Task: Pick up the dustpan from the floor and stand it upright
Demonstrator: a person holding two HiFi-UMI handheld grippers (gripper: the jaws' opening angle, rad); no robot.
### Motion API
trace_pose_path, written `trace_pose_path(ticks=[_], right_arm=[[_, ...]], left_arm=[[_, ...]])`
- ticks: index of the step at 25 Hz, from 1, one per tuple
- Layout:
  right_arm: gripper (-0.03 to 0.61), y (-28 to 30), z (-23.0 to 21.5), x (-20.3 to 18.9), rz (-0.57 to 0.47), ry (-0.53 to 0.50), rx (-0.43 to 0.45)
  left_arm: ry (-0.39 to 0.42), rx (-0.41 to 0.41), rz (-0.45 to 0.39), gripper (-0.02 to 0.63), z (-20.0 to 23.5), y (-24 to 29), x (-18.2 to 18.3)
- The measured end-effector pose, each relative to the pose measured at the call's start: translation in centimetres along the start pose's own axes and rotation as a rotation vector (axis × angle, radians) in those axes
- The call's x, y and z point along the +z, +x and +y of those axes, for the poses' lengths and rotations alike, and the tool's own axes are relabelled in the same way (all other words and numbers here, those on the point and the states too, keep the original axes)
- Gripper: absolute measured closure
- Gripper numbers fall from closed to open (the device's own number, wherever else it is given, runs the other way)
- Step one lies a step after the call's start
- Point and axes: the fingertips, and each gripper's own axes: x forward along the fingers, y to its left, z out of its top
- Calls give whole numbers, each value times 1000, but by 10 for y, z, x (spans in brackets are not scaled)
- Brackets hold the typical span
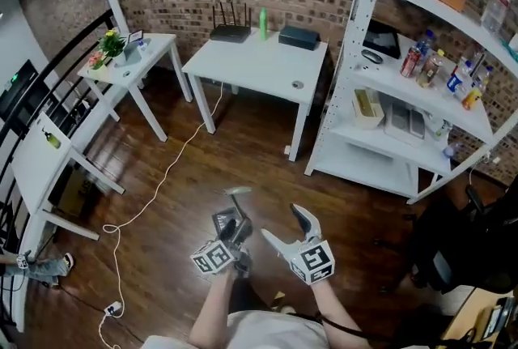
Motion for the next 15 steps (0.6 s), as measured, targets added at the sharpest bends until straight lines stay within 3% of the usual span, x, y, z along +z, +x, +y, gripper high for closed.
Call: trace_pose_path(ticks=[2,6,10,13,15], right_arm=[[195,-43,13,5,-45,-15,-5],[193,-110,28,30,-154,23,-52],[195,-133,37,61,-177,-49,-103],[195,-132,51,83,-157,-123,-112],[195,-130,57,97,-169,-117,-146]], left_arm=[[193,29,-24,264,-41,-29,-9],[419,40,-52,261,-115,-81,-24],[723,119,-114,252,-165,-127,-12],[881,148,-176,264,-198,-155,9],[937,160,-231,276,-214,-172,26]])
